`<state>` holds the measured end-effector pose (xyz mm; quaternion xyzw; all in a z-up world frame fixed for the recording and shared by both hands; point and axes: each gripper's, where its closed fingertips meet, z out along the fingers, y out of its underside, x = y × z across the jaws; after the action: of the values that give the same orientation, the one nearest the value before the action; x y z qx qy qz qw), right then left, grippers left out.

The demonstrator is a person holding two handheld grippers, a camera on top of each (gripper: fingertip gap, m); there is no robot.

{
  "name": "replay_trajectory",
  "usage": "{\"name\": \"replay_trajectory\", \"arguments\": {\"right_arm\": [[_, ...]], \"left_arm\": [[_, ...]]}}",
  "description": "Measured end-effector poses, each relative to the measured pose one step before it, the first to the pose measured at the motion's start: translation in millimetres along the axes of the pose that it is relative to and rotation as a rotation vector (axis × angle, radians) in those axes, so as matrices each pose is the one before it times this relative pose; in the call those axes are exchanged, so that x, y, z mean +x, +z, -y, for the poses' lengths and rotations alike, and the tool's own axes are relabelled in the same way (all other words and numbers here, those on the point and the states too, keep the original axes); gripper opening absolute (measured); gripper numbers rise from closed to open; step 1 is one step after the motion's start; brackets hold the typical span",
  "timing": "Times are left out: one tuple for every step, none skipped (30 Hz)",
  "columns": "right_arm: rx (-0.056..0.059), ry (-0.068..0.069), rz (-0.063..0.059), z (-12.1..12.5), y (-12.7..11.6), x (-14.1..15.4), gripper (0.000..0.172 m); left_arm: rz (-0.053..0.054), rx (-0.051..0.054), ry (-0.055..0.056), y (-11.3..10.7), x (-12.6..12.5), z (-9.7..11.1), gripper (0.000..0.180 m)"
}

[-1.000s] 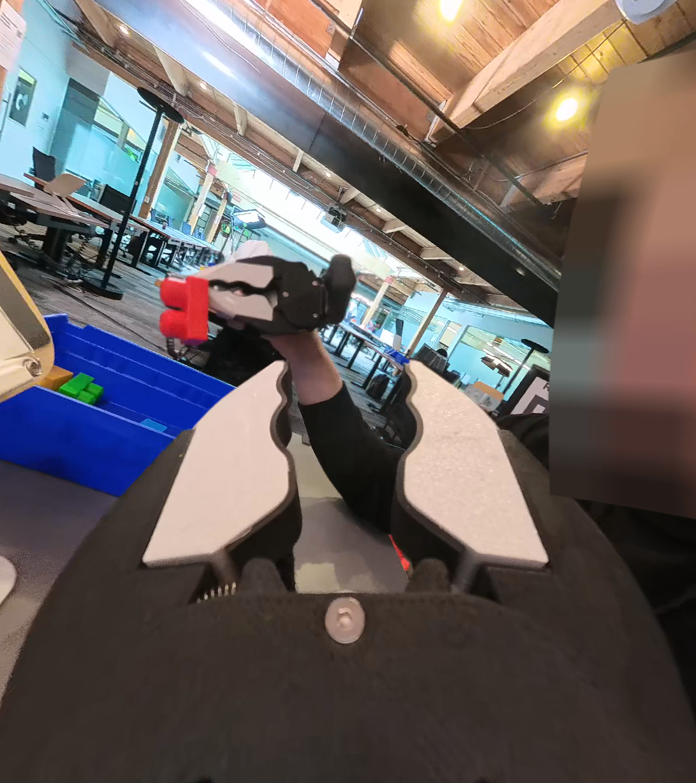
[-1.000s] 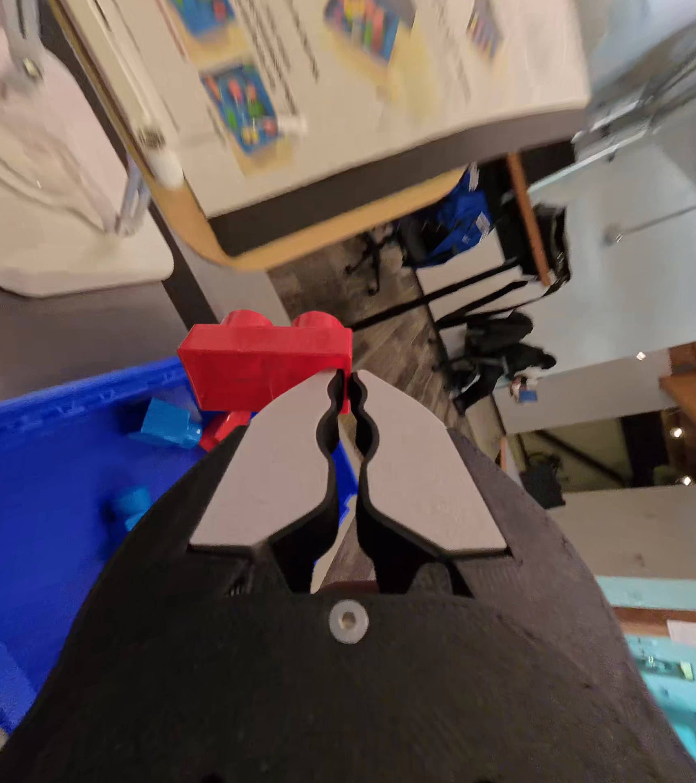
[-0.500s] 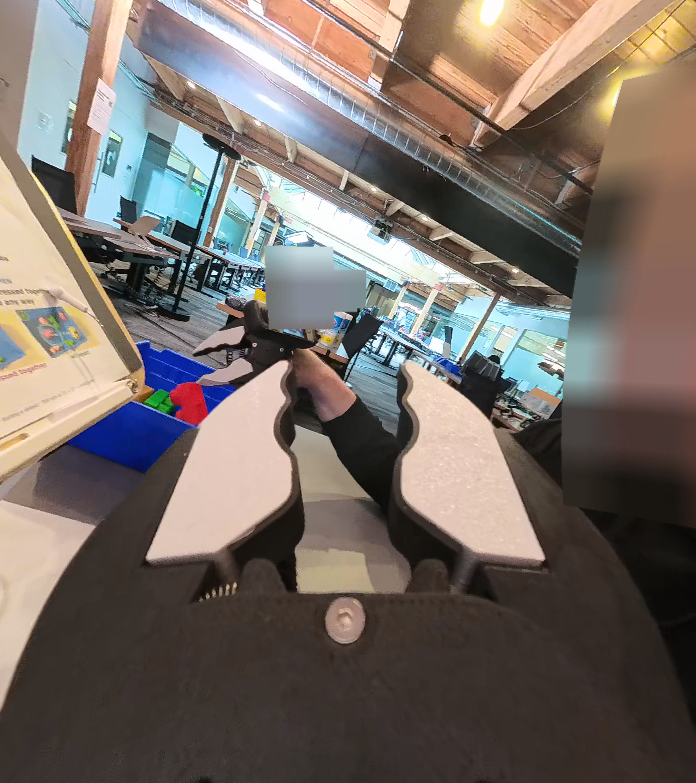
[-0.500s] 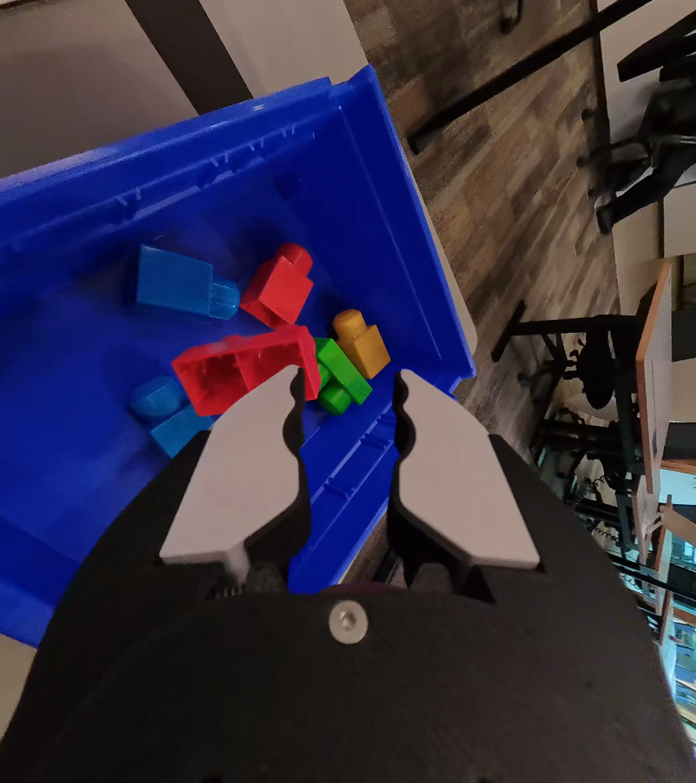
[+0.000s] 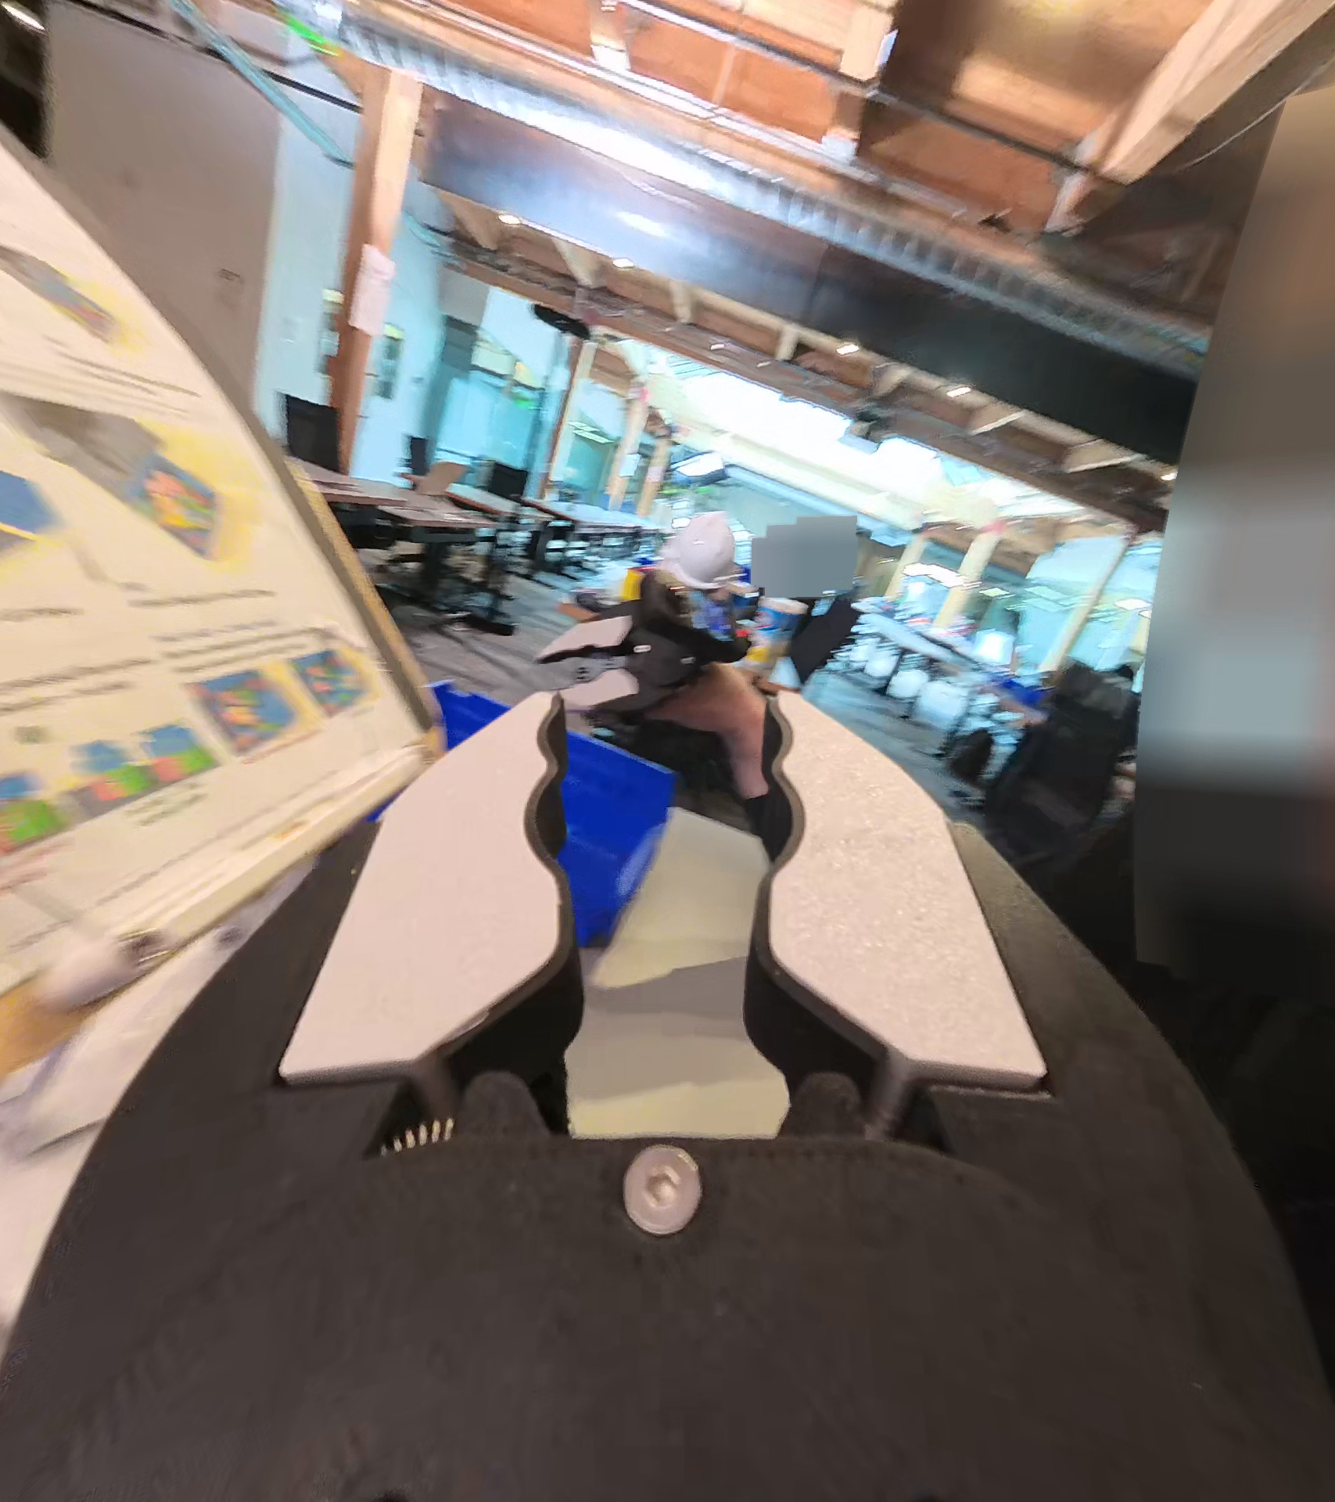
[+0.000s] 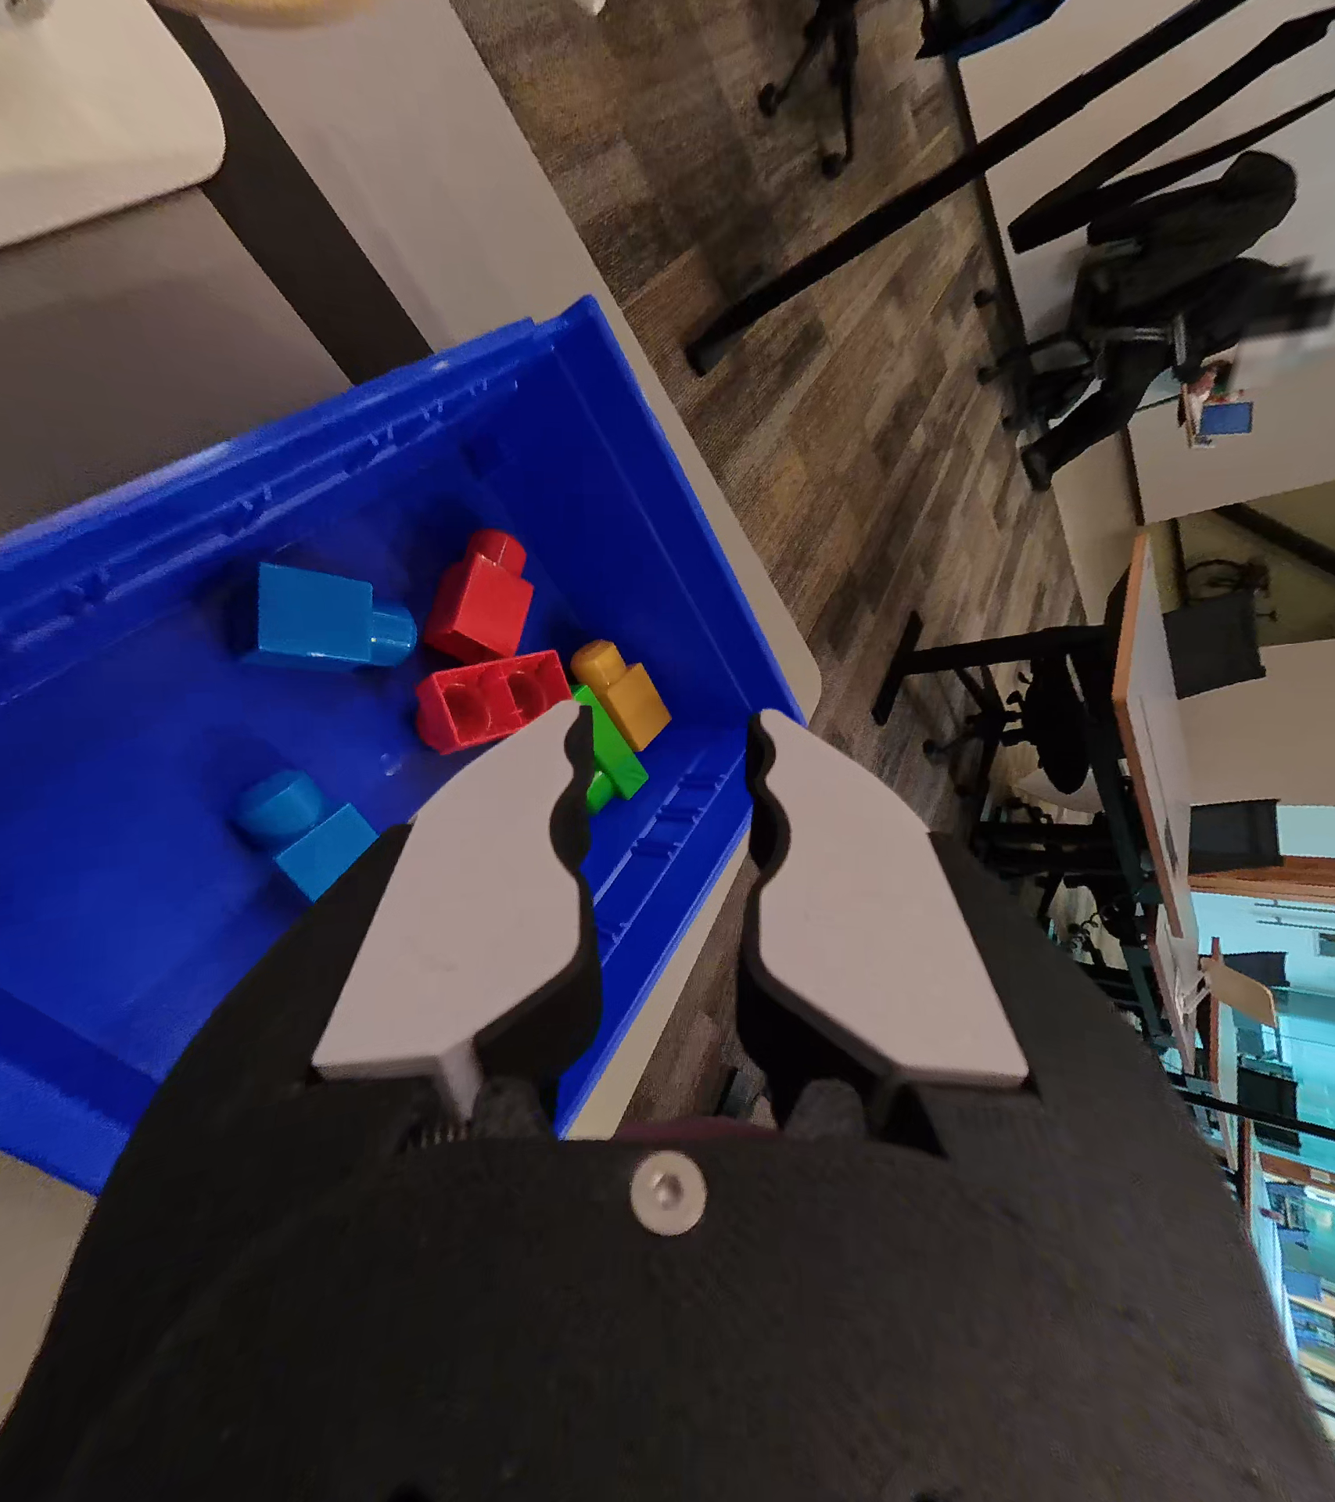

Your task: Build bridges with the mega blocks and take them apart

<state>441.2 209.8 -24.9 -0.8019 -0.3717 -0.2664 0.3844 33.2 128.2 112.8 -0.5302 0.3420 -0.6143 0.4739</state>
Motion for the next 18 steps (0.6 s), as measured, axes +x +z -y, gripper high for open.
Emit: {"name": "replay_trajectory", "arguments": {"right_arm": [[0.0171, 0.0005, -0.0025, 3.97, -3.30, 0.34, 0.036], [0.0159, 0.0008, 0.0004, 3.68, -3.00, -0.06, 0.035], [0.0073, -0.0021, 0.0007, 2.51, -2.36, -0.30, 0.034], [-0.0023, -0.0048, -0.0031, 0.84, -1.68, 0.02, 0.034], [-0.0046, -0.0042, -0.0037, 0.27, -1.09, 0.23, 0.035], [0.0009, -0.0024, 0.0088, 0.58, -0.72, -1.56, 0.034], [0.0003, 0.0004, 0.0102, -0.16, 0.06, -1.48, 0.034], [-0.0064, 0.0013, 0.0026, -1.51, 0.87, -0.25, 0.033], [-0.0075, -0.0006, 0.0049, -2.19, 1.67, -0.66, 0.031], [-0.0051, 0.0005, 0.0096, -2.20, 2.30, -1.20, 0.029], [-0.0044, 0.0030, 0.0044, -1.95, 2.37, -0.31, 0.027], [-0.0017, 0.0015, 0.0003, -1.52, 1.97, 0.22, 0.028], [0.0022, -0.0004, 0.0048, -0.77, 1.35, -0.40, 0.028], [0.0056, 0.0009, 0.0083, -0.01, 0.56, -0.98, 0.028], [0.0061, 0.0041, 0.0046, 0.40, 0.10, -0.35, 0.028], [0.0017, 0.0021, -0.0003, 0.16, -0.36, 0.39, 0.029], [0.0026, -0.0025, -0.0012, 0.60, -0.85, 0.16, 0.030], [0.0071, -0.0026, 0.0004, 1.47, -1.06, -0.24, 0.030]], "left_arm": [[0.0351, -0.0034, 0.0246, -7.80, -2.07, 4.12, 0.045], [0.0442, -0.0014, 0.0256, -8.85, -3.54, 4.72, 0.045], [0.0539, -0.0035, 0.0280, -9.52, -5.13, 4.41, 0.044], [0.0578, -0.0123, 0.0311, -9.58, -6.16, 3.12, 0.044], [0.0628, -0.0256, 0.0303, -9.27, -7.78, 0.99, 0.044], [0.0642, -0.0275, 0.0282, -8.85, -9.02, -0.12, 0.045], [0.0530, -0.0186, 0.0205, -7.90, -8.45, -0.03, 0.045], [0.0321, -0.0133, 0.0089, -6.52, -6.67, -0.11, 0.045], [0.0174, -0.0067, -0.0020, -5.32, -5.36, -0.05, 0.045], [0.0111, -0.0001, -0.0083, -4.28, -4.86, 0.09, 0.045], [0.0063, 0.0077, -0.0075, -3.51, -4.09, 0.78, 0.045], [-0.0002, 0.0065, -0.0087, -2.45, -3.00, 0.36, 0.045], [-0.0035, 0.0017, -0.0092, -1.55, -2.11, -0.31, 0.045], [0.0012, -0.0014, -0.0043, -1.13, -2.34, -0.54, 0.045], [0.0085, -0.0050, 0.0017, -0.96, -2.74, -0.81, 0.045], [0.0096, -0.0119, 0.0057, -0.57, -2.69, -1.71, 0.044], [0.0098, -0.0196, 0.0092, -0.28, -2.65, -2.86, 0.044], [0.0153, -0.0263, 0.0098, -0.22, -3.58, -3.83, 0.044]]}}
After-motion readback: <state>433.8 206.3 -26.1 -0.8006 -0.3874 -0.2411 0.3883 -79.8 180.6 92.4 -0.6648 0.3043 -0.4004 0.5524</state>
